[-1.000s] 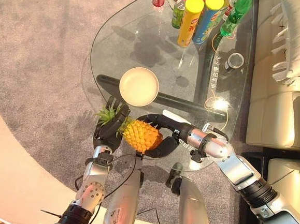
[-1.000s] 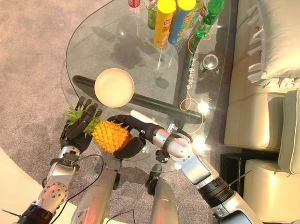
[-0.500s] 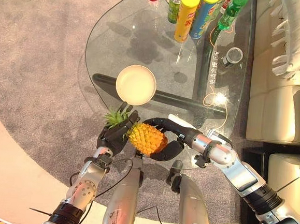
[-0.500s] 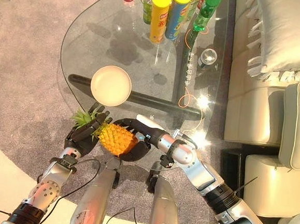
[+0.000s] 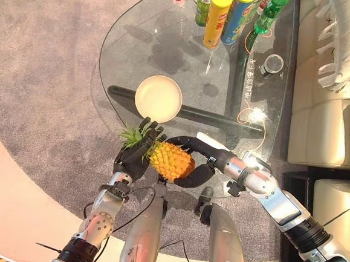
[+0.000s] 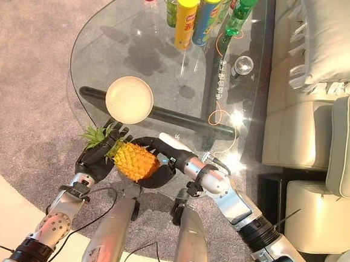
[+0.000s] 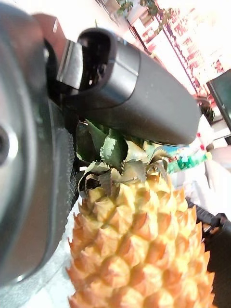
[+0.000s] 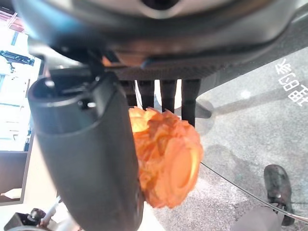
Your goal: Pick up the fruit to the plate
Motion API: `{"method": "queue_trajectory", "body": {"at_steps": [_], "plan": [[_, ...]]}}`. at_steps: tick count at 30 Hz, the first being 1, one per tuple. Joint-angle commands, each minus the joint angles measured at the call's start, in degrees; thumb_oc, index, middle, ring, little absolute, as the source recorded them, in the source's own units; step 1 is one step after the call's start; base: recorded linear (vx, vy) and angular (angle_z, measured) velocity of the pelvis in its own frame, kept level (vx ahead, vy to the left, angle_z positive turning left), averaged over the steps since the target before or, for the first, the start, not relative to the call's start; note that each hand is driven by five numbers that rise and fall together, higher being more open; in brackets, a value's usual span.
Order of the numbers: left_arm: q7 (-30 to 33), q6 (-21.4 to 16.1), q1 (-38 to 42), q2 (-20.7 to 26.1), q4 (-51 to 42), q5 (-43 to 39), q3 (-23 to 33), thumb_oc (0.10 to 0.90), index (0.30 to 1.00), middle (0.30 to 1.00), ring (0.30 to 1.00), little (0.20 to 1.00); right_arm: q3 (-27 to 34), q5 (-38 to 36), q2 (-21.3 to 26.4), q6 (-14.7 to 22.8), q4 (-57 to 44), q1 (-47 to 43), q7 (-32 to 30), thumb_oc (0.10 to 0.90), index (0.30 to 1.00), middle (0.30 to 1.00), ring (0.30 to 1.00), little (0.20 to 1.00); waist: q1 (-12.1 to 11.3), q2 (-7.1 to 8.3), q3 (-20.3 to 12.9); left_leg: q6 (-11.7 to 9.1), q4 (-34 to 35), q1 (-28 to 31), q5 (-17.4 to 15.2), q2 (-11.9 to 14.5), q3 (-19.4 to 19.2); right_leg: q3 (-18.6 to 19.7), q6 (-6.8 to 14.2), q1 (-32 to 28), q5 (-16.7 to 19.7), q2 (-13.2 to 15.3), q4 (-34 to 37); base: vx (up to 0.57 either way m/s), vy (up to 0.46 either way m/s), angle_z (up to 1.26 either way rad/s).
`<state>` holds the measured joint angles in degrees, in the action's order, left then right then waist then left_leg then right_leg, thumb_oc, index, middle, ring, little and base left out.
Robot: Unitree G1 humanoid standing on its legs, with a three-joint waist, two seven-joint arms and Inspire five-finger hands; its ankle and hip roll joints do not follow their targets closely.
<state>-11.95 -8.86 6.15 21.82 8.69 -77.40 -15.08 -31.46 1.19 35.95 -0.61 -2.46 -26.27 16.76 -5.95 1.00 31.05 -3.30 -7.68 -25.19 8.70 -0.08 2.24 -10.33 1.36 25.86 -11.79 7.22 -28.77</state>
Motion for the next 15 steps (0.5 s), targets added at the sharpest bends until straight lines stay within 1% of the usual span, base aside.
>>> {"method": "queue_trajectory", "body": {"at_steps": [1, 15], "plan": [[-9.27, -0.41, 3.46, -4.17, -10.74, -0.29, -5.39, 0.1, 0.3, 0.3, 0.3, 0.2, -1.65, 0.52, -3.18, 5.59, -10.03, -3.79, -0.73, 0.1, 0.3, 0.3, 0.3, 0.2, 1.41, 0.5, -1.26, 4.07, -10.03, 1.15, -9.97, -4.2, -2.08, 1.35, 2.01, -4.08, 12.69, -1.47, 14.67, 0.0, 0.0, 0.0], [-10.2, -2.07, 3.55, -5.31, -10.75, -2.04, -5.05, 0.1, 0.3, 0.3, 0.3, 0.2, -1.78, 1.44, -3.88, 5.44, -9.43, -3.19, -1.05, 0.1, 0.3, 0.3, 0.3, 0.2, 1.34, 0.67, -1.26, 4.16, -10.15, 1.55, -10.13, -4.07, -2.45, 1.01, 1.93, -4.38, 12.57, -1.4, 14.43, 0.0, 0.0, 0.0]]}}
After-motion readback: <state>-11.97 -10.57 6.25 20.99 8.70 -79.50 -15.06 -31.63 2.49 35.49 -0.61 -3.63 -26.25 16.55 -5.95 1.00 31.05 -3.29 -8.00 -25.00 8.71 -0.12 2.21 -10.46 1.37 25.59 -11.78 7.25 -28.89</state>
